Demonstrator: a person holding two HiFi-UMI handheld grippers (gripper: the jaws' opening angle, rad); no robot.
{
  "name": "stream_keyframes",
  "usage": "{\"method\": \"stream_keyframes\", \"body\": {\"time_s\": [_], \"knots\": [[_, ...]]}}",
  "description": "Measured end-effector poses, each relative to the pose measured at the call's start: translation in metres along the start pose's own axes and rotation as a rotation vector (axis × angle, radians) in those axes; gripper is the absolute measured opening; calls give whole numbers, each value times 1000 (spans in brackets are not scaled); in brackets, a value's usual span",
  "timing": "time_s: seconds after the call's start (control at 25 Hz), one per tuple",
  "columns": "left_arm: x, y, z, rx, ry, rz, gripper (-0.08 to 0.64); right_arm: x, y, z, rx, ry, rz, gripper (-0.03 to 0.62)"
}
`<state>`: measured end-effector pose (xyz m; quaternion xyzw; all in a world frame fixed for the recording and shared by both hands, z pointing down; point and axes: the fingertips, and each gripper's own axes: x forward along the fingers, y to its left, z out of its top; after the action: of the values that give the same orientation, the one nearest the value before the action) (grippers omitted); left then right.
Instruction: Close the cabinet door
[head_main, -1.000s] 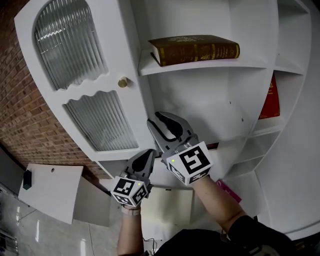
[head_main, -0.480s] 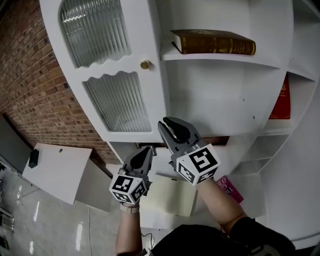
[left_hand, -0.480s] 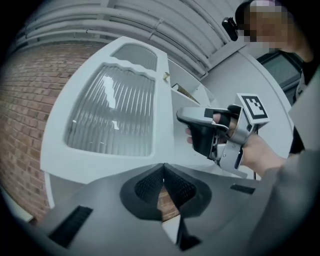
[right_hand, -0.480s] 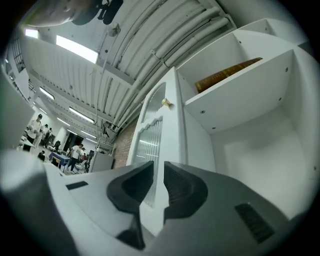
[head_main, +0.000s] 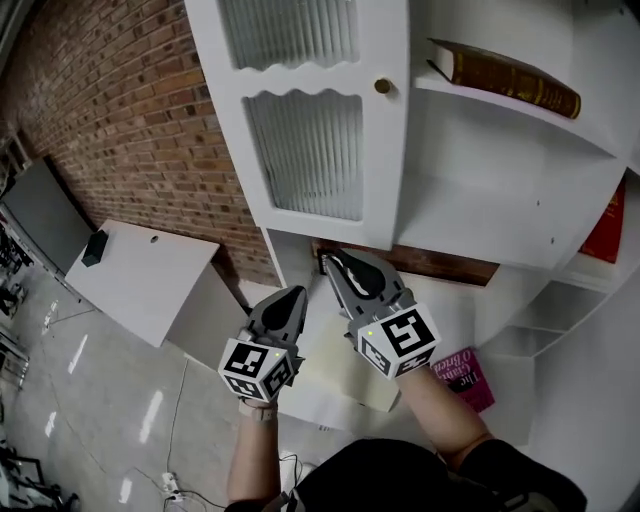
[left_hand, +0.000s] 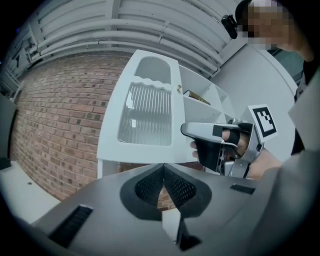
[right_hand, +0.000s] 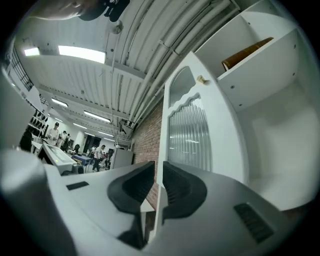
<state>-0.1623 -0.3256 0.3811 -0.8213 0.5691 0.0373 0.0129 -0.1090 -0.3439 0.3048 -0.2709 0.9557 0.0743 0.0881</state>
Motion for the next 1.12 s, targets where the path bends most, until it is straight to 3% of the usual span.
{"method": "stream_keyframes", "body": {"time_s": [0.32,0.6,1.12], "knots": [[-89,34,-32,-18,52,184,9,9,78,-53,109,61,176,56],[-169,56,-61,-60,106,320,9,8,137,-95,193,129,273,55],[-283,51,-127,-107,190,468,9,-14,232,-159,236,249,433,55]]}}
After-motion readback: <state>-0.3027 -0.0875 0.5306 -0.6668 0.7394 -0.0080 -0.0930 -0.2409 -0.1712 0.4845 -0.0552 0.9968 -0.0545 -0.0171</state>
